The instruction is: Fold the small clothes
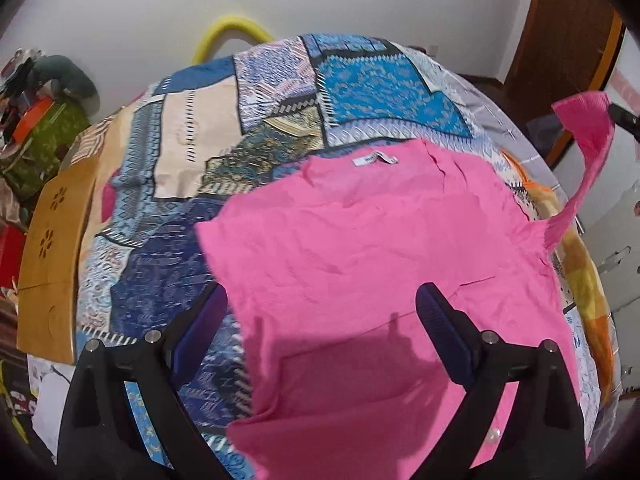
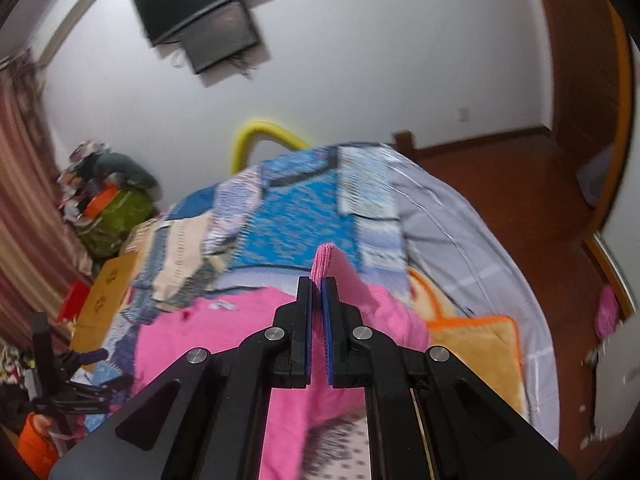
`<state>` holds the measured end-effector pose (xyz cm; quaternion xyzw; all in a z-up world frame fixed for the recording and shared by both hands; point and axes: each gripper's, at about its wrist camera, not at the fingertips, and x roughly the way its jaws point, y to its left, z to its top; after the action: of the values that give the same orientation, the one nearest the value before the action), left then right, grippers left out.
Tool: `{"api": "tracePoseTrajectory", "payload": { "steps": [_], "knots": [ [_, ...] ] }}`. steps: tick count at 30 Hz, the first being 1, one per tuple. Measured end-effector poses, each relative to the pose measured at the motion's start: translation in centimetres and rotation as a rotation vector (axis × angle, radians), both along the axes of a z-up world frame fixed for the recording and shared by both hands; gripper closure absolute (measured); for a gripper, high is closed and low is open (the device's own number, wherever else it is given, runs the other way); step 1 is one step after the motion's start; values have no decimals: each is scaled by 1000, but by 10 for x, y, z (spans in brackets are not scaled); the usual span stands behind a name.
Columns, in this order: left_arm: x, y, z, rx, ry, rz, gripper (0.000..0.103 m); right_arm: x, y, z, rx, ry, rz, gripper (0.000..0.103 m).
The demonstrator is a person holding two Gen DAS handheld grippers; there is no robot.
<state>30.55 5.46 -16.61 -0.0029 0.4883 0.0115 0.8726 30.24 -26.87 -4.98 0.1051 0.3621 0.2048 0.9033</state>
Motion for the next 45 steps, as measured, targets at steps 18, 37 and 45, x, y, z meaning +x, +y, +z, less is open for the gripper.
{"api": "tracePoseTrajectory", "payload": {
  "steps": [18, 37, 45],
  "knots": [
    [-48, 76, 8, -38, -48, 90, 7, -22, 214, -77, -134, 146, 399, 99],
    [-29, 56, -8, -79, 2, 60, 7, -72, 226, -126, -220, 296, 562, 84],
    [-6, 36, -13, -119, 33, 50, 7, -60, 167, -98, -200, 193, 454, 67]
  ]
}}
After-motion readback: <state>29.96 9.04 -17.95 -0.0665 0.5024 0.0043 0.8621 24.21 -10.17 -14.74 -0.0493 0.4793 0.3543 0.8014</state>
